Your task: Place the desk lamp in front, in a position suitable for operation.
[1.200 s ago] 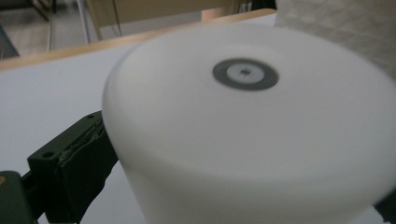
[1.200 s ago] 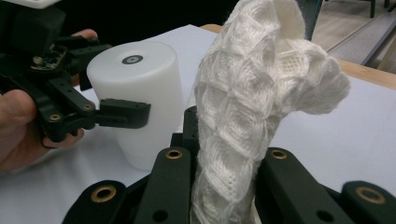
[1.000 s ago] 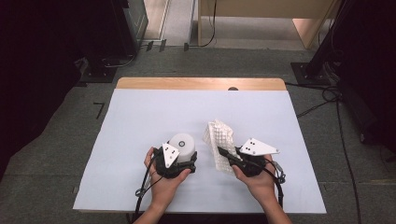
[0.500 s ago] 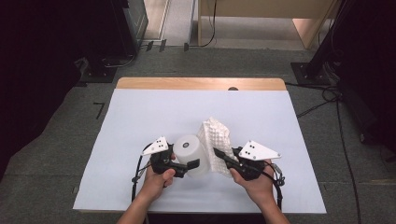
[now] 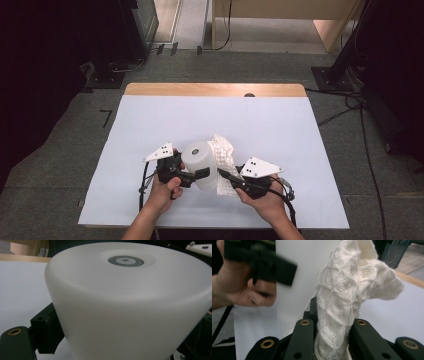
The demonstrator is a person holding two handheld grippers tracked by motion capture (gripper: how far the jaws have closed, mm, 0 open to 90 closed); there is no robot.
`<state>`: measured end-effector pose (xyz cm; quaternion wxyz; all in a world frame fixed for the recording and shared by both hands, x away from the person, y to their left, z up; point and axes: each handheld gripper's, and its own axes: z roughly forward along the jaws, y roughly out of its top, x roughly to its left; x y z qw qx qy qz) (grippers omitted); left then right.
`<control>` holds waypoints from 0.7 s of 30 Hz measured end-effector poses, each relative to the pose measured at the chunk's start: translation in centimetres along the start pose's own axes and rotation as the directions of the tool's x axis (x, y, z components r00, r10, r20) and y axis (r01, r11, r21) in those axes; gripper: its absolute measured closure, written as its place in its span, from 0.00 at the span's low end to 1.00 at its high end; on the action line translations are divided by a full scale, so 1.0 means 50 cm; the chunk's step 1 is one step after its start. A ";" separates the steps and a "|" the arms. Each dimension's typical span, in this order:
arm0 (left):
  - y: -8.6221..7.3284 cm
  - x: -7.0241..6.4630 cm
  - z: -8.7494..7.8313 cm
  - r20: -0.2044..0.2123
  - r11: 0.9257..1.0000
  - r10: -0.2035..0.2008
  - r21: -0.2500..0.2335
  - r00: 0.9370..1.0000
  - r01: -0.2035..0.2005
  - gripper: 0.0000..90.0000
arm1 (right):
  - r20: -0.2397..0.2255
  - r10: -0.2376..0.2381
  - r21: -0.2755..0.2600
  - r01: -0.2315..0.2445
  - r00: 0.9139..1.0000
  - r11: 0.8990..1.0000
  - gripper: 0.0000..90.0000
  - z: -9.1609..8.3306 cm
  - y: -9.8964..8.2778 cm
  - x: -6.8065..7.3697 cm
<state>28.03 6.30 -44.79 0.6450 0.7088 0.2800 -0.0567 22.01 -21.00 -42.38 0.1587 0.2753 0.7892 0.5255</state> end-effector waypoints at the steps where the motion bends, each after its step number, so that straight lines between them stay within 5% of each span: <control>1: 0.000 0.001 -0.001 0.000 1.000 0.001 0.004 1.000 -0.001 0.09 | -0.002 0.002 0.008 -0.002 1.000 1.000 0.88 0.002 -0.001 0.001; 10: -0.016 -0.015 0.037 -0.007 0.994 0.034 0.106 0.999 -0.033 0.09 | 0.022 -0.005 -0.100 0.007 1.000 0.995 0.88 -0.026 0.022 0.006; 17: -0.001 0.000 0.008 0.001 0.999 -0.002 0.035 1.000 0.002 0.09 | 0.002 -0.004 0.015 0.004 1.000 1.000 0.88 0.001 -0.004 -0.004; 21: 0.001 0.000 0.003 -0.007 0.999 0.005 0.035 1.000 -0.005 0.09 | 0.004 -0.003 0.019 0.003 1.000 1.000 0.88 0.006 -0.005 -0.003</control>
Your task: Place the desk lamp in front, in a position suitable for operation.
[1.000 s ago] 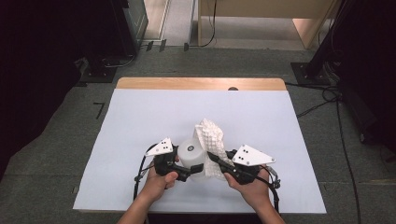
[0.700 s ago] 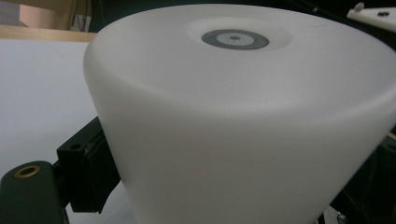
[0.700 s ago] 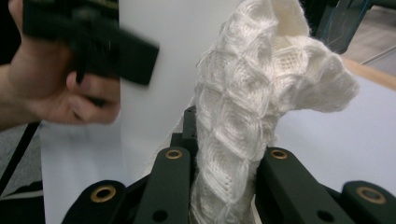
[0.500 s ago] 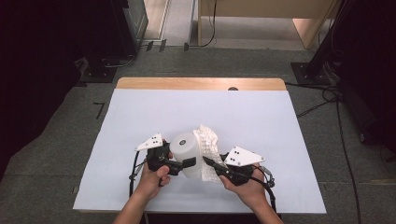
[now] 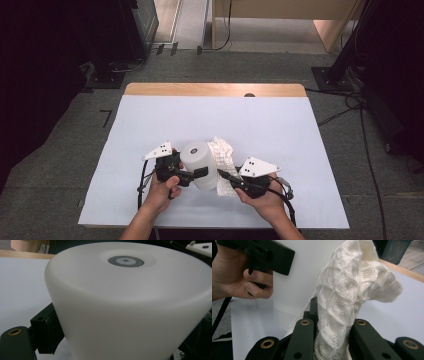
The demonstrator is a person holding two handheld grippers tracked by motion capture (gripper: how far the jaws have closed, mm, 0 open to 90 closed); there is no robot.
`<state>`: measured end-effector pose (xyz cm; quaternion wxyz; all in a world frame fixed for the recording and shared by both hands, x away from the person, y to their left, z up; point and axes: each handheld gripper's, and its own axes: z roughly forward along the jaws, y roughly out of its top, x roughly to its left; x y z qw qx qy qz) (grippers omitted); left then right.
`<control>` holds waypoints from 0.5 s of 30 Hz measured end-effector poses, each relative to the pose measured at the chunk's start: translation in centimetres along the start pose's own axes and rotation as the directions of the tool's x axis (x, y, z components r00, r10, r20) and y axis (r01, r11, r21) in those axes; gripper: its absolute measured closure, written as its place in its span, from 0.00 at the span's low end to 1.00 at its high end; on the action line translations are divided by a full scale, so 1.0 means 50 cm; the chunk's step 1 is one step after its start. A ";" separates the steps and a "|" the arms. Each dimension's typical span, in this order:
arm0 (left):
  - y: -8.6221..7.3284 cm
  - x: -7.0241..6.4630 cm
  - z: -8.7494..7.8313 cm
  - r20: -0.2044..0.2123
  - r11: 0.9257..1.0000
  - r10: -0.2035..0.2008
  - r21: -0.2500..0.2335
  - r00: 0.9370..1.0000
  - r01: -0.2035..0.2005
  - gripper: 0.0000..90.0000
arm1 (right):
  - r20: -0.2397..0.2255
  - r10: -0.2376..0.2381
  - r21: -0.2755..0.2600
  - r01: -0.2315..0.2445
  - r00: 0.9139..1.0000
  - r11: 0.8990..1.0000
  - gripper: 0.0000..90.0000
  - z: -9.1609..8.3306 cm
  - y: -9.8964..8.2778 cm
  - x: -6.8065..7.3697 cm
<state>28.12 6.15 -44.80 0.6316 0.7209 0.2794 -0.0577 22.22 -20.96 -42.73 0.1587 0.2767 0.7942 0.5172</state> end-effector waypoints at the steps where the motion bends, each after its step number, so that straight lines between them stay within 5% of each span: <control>1: -0.002 -0.003 0.004 -0.006 1.000 0.010 0.014 1.000 -0.010 0.09 | 0.003 -0.007 -0.017 0.007 1.000 1.000 0.88 -0.002 0.003 0.001; 6: -0.011 -0.021 0.030 -0.007 0.997 0.050 0.067 0.999 -0.050 0.09 | 0.023 -0.009 -0.089 0.011 1.000 0.996 0.88 -0.024 0.022 0.004; 15: 0.000 -0.004 0.002 -0.032 1.000 0.016 0.010 0.999 -0.016 0.09 | -0.018 0.021 0.033 -0.020 1.000 0.999 0.88 0.008 -0.009 -0.010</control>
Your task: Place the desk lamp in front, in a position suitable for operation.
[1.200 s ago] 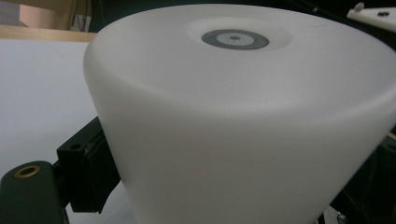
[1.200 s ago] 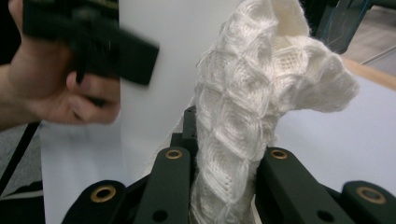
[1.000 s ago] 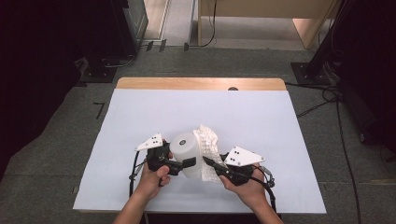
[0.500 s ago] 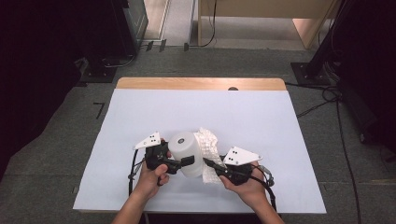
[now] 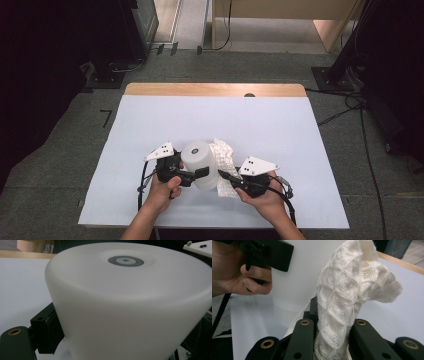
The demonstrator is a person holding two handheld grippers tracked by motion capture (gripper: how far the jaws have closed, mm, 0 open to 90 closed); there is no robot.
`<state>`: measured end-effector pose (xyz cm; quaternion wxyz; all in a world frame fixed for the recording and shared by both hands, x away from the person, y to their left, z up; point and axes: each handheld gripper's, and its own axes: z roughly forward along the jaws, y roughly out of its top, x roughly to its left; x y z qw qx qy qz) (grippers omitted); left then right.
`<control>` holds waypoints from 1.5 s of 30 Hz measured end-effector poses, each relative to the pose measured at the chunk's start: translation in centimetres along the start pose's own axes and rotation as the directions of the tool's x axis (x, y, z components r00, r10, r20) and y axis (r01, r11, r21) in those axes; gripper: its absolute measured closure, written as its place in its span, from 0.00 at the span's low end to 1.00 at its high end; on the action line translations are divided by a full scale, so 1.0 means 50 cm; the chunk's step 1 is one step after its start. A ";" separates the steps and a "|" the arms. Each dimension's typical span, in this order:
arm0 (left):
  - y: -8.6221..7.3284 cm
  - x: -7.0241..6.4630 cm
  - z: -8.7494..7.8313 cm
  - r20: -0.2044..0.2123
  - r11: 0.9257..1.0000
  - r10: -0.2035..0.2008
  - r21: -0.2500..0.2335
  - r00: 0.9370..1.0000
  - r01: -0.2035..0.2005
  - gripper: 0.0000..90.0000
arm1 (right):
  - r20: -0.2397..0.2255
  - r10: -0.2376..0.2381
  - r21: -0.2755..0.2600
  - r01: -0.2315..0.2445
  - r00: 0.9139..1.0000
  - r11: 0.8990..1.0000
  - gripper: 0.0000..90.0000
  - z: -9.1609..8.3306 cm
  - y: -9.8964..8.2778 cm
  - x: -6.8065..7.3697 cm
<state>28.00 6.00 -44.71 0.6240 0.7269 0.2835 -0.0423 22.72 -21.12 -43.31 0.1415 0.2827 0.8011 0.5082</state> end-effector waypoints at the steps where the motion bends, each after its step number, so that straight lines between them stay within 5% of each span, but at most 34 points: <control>1: -0.002 -0.002 0.003 0.000 1.000 0.002 0.008 1.000 -0.002 0.09 | -0.002 0.005 -0.012 -0.005 1.000 1.000 0.88 -0.001 0.001 -0.002; 6: -0.012 -0.017 0.025 0.002 0.997 0.044 0.056 0.999 -0.044 0.09 | 0.010 0.001 -0.103 0.000 1.000 0.995 0.88 -0.027 0.021 0.000; 9: -0.009 -0.015 0.022 -0.002 0.998 0.039 0.041 0.999 -0.039 0.09 | 0.001 0.002 -0.078 -0.002 1.000 0.997 0.88 -0.023 0.018 0.000; 13: -0.006 -0.013 0.010 -0.070 0.998 0.060 0.024 0.996 -0.059 0.09 | -0.006 0.044 0.000 -0.044 0.999 0.999 0.88 0.004 -0.005 -0.013; 15: -0.008 -0.021 0.012 -0.164 0.989 0.147 0.044 0.975 -0.142 0.09 | -0.006 0.074 -0.021 -0.074 0.997 0.997 0.88 0.004 -0.011 -0.022; 17: -0.017 -0.028 0.020 -0.290 0.965 0.261 0.112 0.921 -0.238 0.09 | 0.019 0.094 -0.055 -0.093 0.995 0.994 0.88 -0.006 -0.009 -0.030; 19: -0.027 -0.025 0.024 -0.340 0.946 0.323 0.152 0.883 -0.287 0.09 | 0.047 0.115 -0.107 -0.110 0.992 0.988 0.88 -0.025 -0.004 -0.041; 20: -0.033 -0.021 0.027 -0.361 0.942 0.333 0.158 0.871 -0.295 0.09 | 0.062 0.127 -0.129 -0.118 0.990 0.985 0.88 -0.035 -0.003 -0.046; 25: -0.052 -0.010 0.040 -0.400 0.930 0.366 0.195 0.840 -0.312 0.09 | 0.105 0.177 -0.183 -0.156 0.979 0.971 0.88 -0.064 -0.007 -0.072; 27: -0.053 -0.009 0.039 -0.391 0.932 0.359 0.191 0.847 -0.307 0.09 | 0.107 0.183 -0.182 -0.162 0.977 0.970 0.88 -0.066 -0.009 -0.075; 30: -0.052 -0.012 0.036 -0.425 0.936 0.349 0.192 0.835 -0.294 0.05 | 0.104 0.185 -0.179 -0.165 0.977 0.970 0.88 -0.065 -0.012 -0.079; 32: -0.050 -0.022 0.031 -0.450 0.947 0.320 0.169 0.834 -0.272 0.03 | 0.103 0.182 -0.177 -0.162 0.978 0.971 0.88 -0.063 -0.012 -0.080; 35: -0.043 -0.050 0.033 -0.543 0.964 0.265 0.130 0.796 -0.232 0.03 | 0.101 0.180 -0.176 -0.161 0.978 0.971 0.88 -0.060 -0.011 -0.079; 37: -0.043 -0.071 0.044 -0.625 0.971 0.236 0.122 0.744 -0.206 0.03 | 0.102 0.182 -0.177 -0.162 0.978 0.971 0.88 -0.059 -0.012 -0.079; 39: -0.048 -0.083 0.057 -0.682 0.978 0.209 0.123 0.701 -0.171 0.03 | 0.104 0.179 -0.174 -0.160 0.978 0.972 0.88 -0.059 -0.013 -0.077; 40: -0.051 -0.084 0.064 -0.693 0.980 0.199 0.128 0.693 -0.153 0.03 | 0.106 0.179 -0.174 -0.159 0.978 0.972 0.88 -0.059 -0.013 -0.076; 41: -0.053 -0.081 0.071 -0.694 0.983 0.182 0.128 0.697 -0.130 0.03 | 0.107 0.177 -0.173 -0.157 0.978 0.972 0.88 -0.059 -0.013 -0.076; 42: -0.054 -0.080 0.073 -0.701 0.983 0.182 0.132 0.690 -0.126 0.06 | 0.107 0.179 -0.170 -0.160 0.978 0.972 0.88 -0.061 -0.014 -0.075; 43: -0.054 -0.077 0.073 -0.699 0.984 0.179 0.128 0.692 -0.125 0.08 | 0.108 0.181 -0.171 -0.161 0.978 0.972 0.88 -0.061 -0.015 -0.075; 44: -0.053 -0.074 0.070 -0.689 0.985 0.173 0.125 0.704 -0.120 0.09 | 0.109 0.179 -0.171 -0.159 0.978 0.972 0.88 -0.061 -0.016 -0.075; 45: -0.052 -0.072 0.069 -0.685 0.984 0.175 0.127 0.708 -0.122 0.09 | 0.108 0.182 -0.166 -0.163 0.977 0.973 0.88 -0.061 -0.018 -0.075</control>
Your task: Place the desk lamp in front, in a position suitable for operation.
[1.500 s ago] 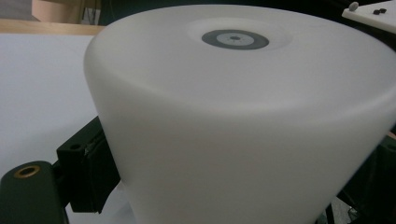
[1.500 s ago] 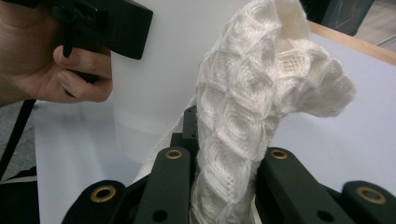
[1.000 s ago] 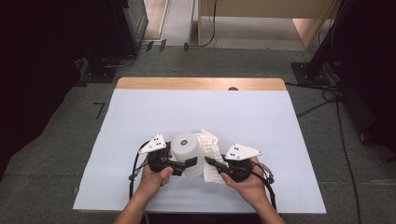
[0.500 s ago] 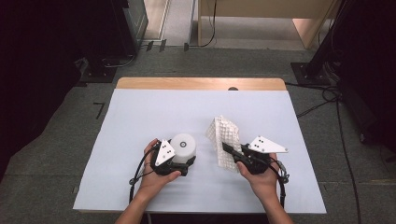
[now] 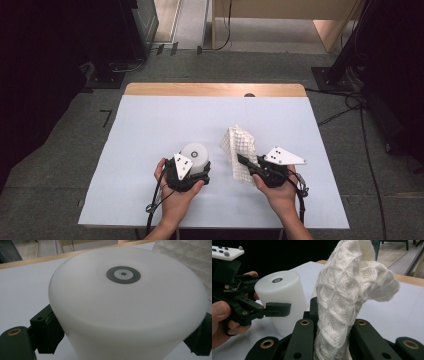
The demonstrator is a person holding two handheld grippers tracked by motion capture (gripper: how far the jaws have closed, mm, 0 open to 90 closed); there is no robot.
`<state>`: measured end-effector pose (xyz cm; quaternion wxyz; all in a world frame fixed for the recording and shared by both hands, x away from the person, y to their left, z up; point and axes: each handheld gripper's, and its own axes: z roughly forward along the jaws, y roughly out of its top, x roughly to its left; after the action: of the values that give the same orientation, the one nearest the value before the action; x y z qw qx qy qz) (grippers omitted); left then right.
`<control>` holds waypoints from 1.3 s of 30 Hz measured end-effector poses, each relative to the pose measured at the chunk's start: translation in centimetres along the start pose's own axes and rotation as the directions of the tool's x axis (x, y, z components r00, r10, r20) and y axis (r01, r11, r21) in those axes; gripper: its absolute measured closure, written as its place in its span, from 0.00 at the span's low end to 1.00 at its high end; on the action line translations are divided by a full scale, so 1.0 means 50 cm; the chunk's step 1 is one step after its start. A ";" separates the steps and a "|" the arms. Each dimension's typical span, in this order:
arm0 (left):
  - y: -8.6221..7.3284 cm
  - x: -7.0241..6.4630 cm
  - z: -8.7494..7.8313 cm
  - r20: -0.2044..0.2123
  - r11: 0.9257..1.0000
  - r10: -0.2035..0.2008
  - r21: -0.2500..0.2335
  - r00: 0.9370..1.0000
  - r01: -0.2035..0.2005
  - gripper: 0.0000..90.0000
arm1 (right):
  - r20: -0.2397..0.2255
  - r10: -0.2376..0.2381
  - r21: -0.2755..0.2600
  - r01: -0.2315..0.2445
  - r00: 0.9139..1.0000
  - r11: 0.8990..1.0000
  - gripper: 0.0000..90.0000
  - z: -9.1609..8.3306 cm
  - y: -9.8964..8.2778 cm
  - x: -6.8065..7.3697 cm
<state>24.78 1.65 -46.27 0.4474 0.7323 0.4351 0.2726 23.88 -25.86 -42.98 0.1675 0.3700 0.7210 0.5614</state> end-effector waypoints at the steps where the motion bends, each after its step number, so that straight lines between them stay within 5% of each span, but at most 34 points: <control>1: 0.000 0.002 0.000 0.009 1.000 0.005 0.000 1.000 -0.005 0.09 | 0.000 0.000 0.001 0.000 1.000 1.000 0.88 0.000 -0.001 0.000; 3: 0.003 0.014 0.001 0.055 1.000 0.008 0.005 0.998 -0.009 0.09 | 0.002 -0.001 0.002 0.001 1.000 1.000 0.88 0.001 -0.001 0.000; 4: 0.006 0.023 0.002 0.111 1.000 -0.007 0.009 0.994 0.006 0.09 | 0.000 -0.003 -0.001 0.003 1.000 1.000 0.88 0.001 -0.001 0.001; 5: 0.010 0.034 0.002 0.188 1.000 -0.024 0.011 0.982 0.022 0.09 | -0.003 -0.006 -0.003 0.006 1.000 1.000 0.88 0.001 0.000 0.002; 7: 0.015 0.051 0.004 0.356 0.999 -0.046 -0.009 0.933 0.053 0.09 | -0.015 -0.014 -0.005 0.014 1.000 1.000 0.88 0.000 0.003 0.006; 8: 0.018 0.055 0.005 0.440 0.998 -0.040 -0.016 0.897 0.052 0.09 | -0.025 -0.014 -0.003 0.014 1.000 1.000 0.88 0.000 0.005 0.010; 11: 0.021 0.058 0.008 0.574 0.996 -0.063 -0.013 0.817 0.086 0.09 | -0.060 -0.033 0.004 0.034 0.998 0.999 0.88 0.005 0.011 0.024; 13: 0.021 0.058 0.012 0.627 0.993 -0.089 -0.003 0.774 0.116 0.09 | -0.086 -0.055 0.004 0.055 0.995 0.998 0.88 0.007 0.015 0.040; 15: 0.022 0.058 0.011 0.647 0.992 -0.088 -0.010 0.757 0.124 0.09 | -0.104 -0.087 -0.004 0.087 0.991 0.996 0.88 0.008 0.020 0.056; 20: 0.035 0.074 -0.001 0.681 0.986 -0.098 -0.034 0.726 0.165 0.09 | -0.114 -0.122 0.015 0.125 0.986 0.992 0.88 0.017 0.018 0.081; 22: 0.040 0.090 -0.007 0.686 0.980 -0.115 -0.041 0.718 0.196 0.09 | -0.115 -0.142 0.030 0.146 0.983 0.989 0.88 0.021 0.016 0.089; 25: 0.042 0.111 -0.013 0.686 0.973 -0.132 -0.047 0.715 0.225 0.09 | -0.141 -0.160 0.072 0.172 0.977 0.982 0.88 0.030 0.012 0.094; 28: 0.044 0.120 -0.008 0.699 0.976 -0.146 -0.013 0.700 0.217 0.09 | -0.142 -0.172 0.109 0.188 0.975 0.976 0.88 0.039 0.004 0.094; 30: 0.043 0.114 -0.004 0.697 0.981 -0.138 -0.004 0.704 0.196 0.09 | -0.135 -0.170 0.093 0.183 0.976 0.979 0.88 0.039 0.005 0.095; 35: 0.036 0.081 0.007 0.717 0.992 -0.107 0.028 0.689 0.125 0.09 | -0.113 -0.184 0.023 0.188 0.976 0.982 0.87 0.023 0.021 0.100; 39: 0.037 0.078 0.005 0.711 0.992 -0.108 0.027 0.695 0.126 0.09 | -0.116 -0.166 0.010 0.168 0.979 0.986 0.87 0.018 0.024 0.093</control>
<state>27.54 4.57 -44.71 0.6057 0.7460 0.2713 -0.0543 21.75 -21.78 -41.33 0.1687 0.2770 0.7633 0.5587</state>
